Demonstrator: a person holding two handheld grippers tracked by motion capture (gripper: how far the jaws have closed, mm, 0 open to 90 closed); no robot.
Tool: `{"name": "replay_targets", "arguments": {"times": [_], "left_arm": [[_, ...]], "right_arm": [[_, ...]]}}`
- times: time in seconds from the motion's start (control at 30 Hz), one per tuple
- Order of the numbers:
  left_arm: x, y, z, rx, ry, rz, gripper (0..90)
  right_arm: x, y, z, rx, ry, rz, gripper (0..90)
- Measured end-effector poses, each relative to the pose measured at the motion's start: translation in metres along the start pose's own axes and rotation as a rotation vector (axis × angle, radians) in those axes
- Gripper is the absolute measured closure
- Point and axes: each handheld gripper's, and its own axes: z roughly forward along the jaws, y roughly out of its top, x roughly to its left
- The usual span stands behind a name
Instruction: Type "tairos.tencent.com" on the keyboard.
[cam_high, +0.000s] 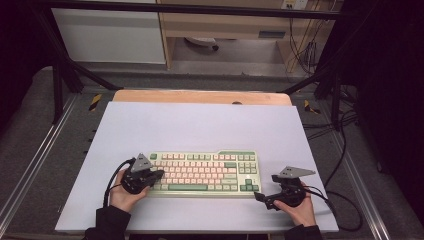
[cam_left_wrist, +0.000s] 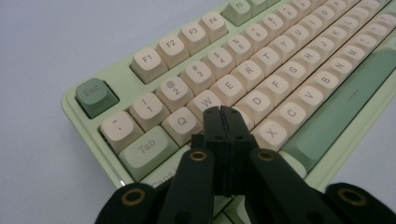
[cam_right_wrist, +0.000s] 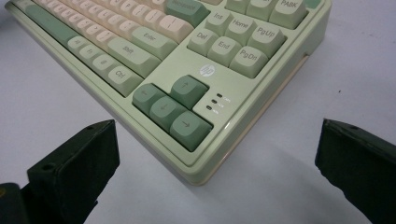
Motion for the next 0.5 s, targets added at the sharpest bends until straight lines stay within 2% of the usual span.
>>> {"name": "replay_targets", "arguments": {"times": [0.3,0.47,0.5], "left_arm": [[-0.001,0.000,-0.005,-0.014,-0.004,0.000,89.8],[0.000,0.000,-0.008,-0.024,-0.002,-0.004,89.8],[0.000,0.000,-0.008,-0.025,-0.002,-0.004,89.8]], "right_arm": [[0.009,0.009,0.000,-0.007,-0.010,-0.025,1.3],[0.015,0.016,0.000,-0.034,-0.010,-0.054,9.7],[0.019,0.019,0.001,-0.039,0.000,-0.073,17.0]]}}
